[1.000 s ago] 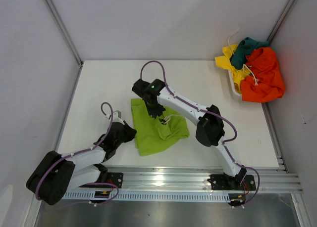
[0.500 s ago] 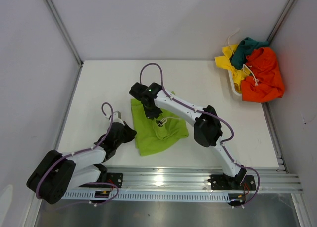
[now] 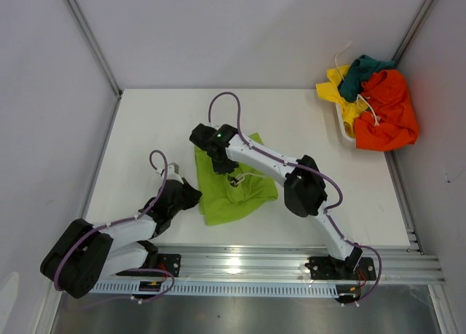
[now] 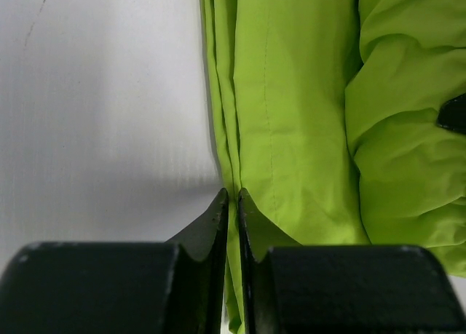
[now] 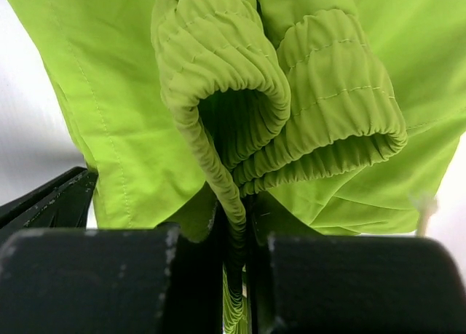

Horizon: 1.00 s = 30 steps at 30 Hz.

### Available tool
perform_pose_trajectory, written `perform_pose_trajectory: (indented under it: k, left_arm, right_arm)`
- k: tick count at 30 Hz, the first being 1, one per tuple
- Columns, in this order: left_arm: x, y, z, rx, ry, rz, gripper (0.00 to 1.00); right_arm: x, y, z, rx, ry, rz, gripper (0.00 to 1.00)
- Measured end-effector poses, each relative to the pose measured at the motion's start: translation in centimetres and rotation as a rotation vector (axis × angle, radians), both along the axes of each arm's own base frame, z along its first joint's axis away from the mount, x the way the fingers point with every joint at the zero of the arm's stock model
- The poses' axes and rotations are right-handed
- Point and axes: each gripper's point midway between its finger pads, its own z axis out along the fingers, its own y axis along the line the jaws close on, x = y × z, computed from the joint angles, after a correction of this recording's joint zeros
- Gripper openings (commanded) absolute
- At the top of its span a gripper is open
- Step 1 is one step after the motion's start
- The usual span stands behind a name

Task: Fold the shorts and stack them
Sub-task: Fold the shorts

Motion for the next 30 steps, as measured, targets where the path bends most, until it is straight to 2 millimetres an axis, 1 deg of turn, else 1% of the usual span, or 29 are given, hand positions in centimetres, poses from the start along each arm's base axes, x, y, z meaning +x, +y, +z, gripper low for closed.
perform_pose_trajectory:
  k: [2,4,6,10,11,15,18,20,23,26,30]
  left_arm:
    - [0.0,0.0,0.0,-0.001,-0.001,-0.001,0.11]
    - [0.0,0.0,-0.1,0.000,0.002,-0.002,0.11]
    - [-0.1,0.0,-0.2,0.001,0.005,-0.002,0.11]
    - [-0.1,0.0,-0.2,0.002,0.007,-0.003,0.11]
    - [-0.1,0.0,-0.2,0.002,0.007,-0.003,0.11]
    - [-0.1,0.0,0.1,-0.001,0.000,-0.002,0.11]
    - [-0.1,0.0,0.8,-0.012,-0.018,-0.003,0.12]
    - [-0.2,0.0,1.3,-0.020,-0.029,-0.004,0.12]
    - [-0.3,0.1,2.3,-0.032,-0.052,-0.004,0.13]
    - [-0.5,0.3,3.2,-0.038,-0.072,0.003,0.14]
    - [-0.9,0.9,3.6,-0.030,-0.077,0.016,0.15]
  right_arm:
    - [0.1,0.1,0.0,0.001,-0.007,-0.007,0.21]
    - [0.2,0.1,0.0,0.004,-0.013,-0.010,0.24]
    - [0.2,0.3,0.0,0.009,-0.015,-0.011,0.34]
    - [0.3,1.1,0.0,0.047,-0.015,-0.005,0.44]
    - [0.4,1.5,0.1,0.061,-0.013,-0.002,0.48]
    - [0.3,3.3,0.4,0.143,0.000,0.025,0.52]
    - [0.0,4.7,1.0,0.224,0.015,0.050,0.53]
    - [-0.5,5.3,1.8,0.290,0.026,0.068,0.53]
    - [-1.2,6.2,3.7,0.425,0.033,0.106,0.54]
    - [-2.2,6.4,6.1,0.582,0.037,0.143,0.54]
    - [-2.3,6.0,9.5,0.775,0.004,0.179,0.54]
